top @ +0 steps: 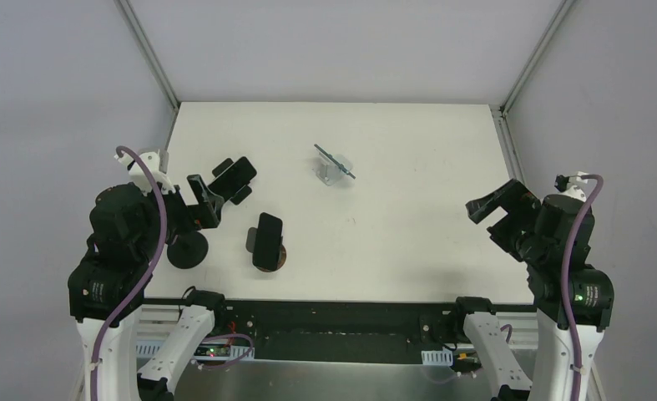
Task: Remove the phone from the phone stand
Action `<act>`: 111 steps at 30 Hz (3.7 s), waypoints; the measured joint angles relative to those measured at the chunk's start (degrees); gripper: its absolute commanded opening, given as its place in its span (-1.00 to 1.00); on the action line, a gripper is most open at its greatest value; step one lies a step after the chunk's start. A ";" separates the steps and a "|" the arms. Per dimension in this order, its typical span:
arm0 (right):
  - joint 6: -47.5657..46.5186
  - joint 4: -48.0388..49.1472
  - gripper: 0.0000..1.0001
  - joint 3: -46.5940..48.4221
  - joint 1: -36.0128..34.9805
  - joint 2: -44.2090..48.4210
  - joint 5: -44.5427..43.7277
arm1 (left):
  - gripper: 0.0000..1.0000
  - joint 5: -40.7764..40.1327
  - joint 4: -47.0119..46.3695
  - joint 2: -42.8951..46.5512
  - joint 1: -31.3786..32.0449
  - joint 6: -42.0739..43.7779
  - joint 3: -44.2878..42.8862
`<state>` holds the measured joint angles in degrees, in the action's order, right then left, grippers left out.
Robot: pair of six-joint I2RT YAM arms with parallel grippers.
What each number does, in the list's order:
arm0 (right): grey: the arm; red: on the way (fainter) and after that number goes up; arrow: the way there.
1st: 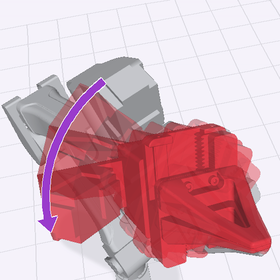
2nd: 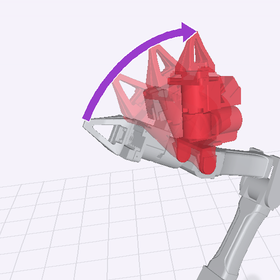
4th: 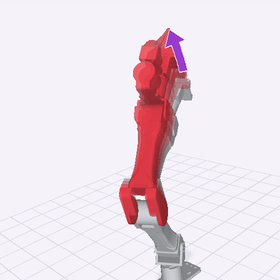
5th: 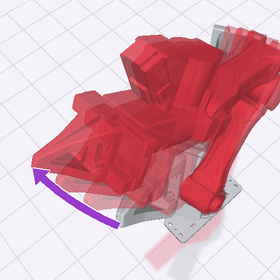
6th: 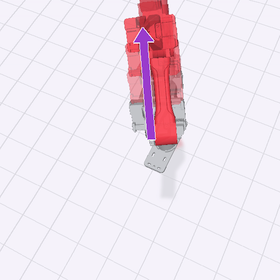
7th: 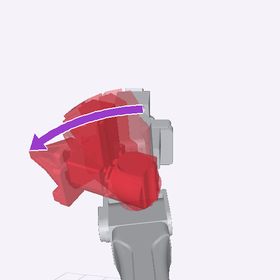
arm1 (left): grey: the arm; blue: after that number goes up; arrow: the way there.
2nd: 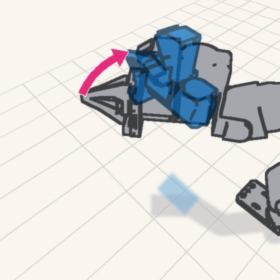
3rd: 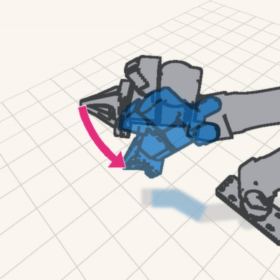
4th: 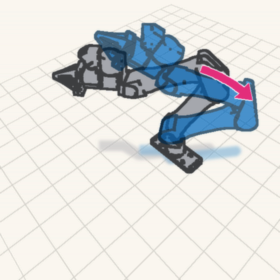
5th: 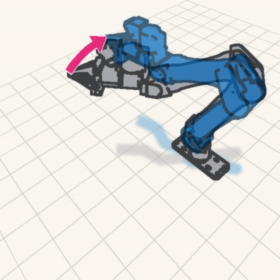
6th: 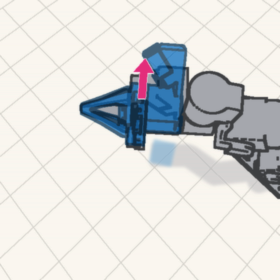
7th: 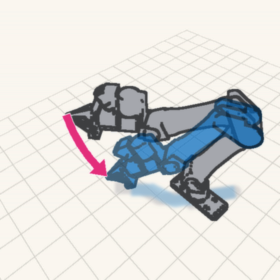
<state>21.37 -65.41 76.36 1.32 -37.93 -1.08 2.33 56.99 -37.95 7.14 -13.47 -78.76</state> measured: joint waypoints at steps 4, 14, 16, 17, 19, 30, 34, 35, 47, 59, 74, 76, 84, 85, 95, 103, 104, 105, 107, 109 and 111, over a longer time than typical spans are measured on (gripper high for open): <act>0.00 0.00 0.98 -0.22 0.00 0.04 0.00 | 0.99 -0.39 0.02 0.17 0.00 0.00 0.00; 0.02 0.00 0.98 -2.19 0.00 0.31 2.49 | 0.99 -2.12 0.70 0.39 0.00 0.09 0.00; 0.11 0.00 0.98 -2.25 0.00 0.31 3.06 | 0.99 -2.93 0.83 0.79 0.00 0.11 0.00; 0.20 0.00 0.98 -2.25 0.00 0.31 3.45 | 0.99 -3.08 0.83 0.98 0.00 0.15 0.00; 0.26 0.02 0.98 -2.25 0.00 0.33 4.35 | 0.99 -3.19 0.85 1.46 0.00 0.52 0.00; 4.81 2.45 0.98 -6.10 0.00 -0.48 10.58 | 0.99 -5.49 0.94 2.89 0.02 0.90 0.90; 8.63 5.86 0.98 -9.64 -0.26 -1.09 13.86 | 0.99 -7.10 1.07 4.15 0.00 0.92 0.92; 9.64 6.64 0.98 -10.56 -0.66 -1.27 14.21 | 0.99 -7.32 1.14 4.39 0.00 0.92 0.92; 19.85 16.92 0.98 -13.73 -28.37 -9.88 4.96 | 0.99 -7.39 2.34 4.90 0.00 0.90 1.86; 23.63 29.18 0.98 -5.70 -50.88 -37.79 -2.69 | 0.99 -6.60 2.99 5.62 0.00 0.04 4.04; 24.09 43.63 0.98 12.17 -55.98 -65.22 2.45 | 0.99 -4.02 2.91 10.54 0.04 0.68 12.02; 24.06 44.65 0.98 13.33 -56.17 -67.30 3.04 | 0.99 -4.04 2.93 11.34 0.04 0.68 13.09; 24.28 47.84 0.98 14.67 -56.70 -72.96 3.85 | 0.99 -4.00 2.89 12.20 0.04 0.70 13.57; 24.37 48.30 0.98 14.71 -56.70 -73.55 3.98 | 0.99 -4.00 2.89 12.20 0.04 0.70 13.57; 26.01 51.91 0.98 14.69 -56.96 -77.35 5.31 | 0.99 -3.93 2.86 12.15 0.04 0.70 13.57; 27.15 54.40 0.98 14.69 -57.35 -78.14 6.40 | 0.99 -3.91 2.84 11.56 0.04 0.74 13.57; 27.34 54.55 0.98 14.69 -57.42 -78.29 6.45 | 0.99 -3.91 2.84 11.56 0.04 0.76 13.57; 27.52 54.69 0.98 14.67 -57.51 -78.40 6.49 | 0.99 -3.91 2.86 11.56 0.04 0.79 13.57; 27.78 55.10 0.98 14.67 -57.72 -78.82 6.54 | 0.99 -3.91 2.86 11.56 0.04 0.87 13.57; 28.00 55.28 0.98 14.69 -57.96 -79.25 6.51 | 0.99 -3.89 2.86 11.56 0.04 0.90 13.57; 28.20 55.34 0.98 14.67 -58.23 -79.67 6.51 | 0.99 -3.89 2.84 11.56 0.04 0.92 13.57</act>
<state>49.56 -10.07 91.02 -56.90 -117.60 5.43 -1.56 59.83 -26.39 7.18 -12.56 -65.19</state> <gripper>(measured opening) 0.990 0.995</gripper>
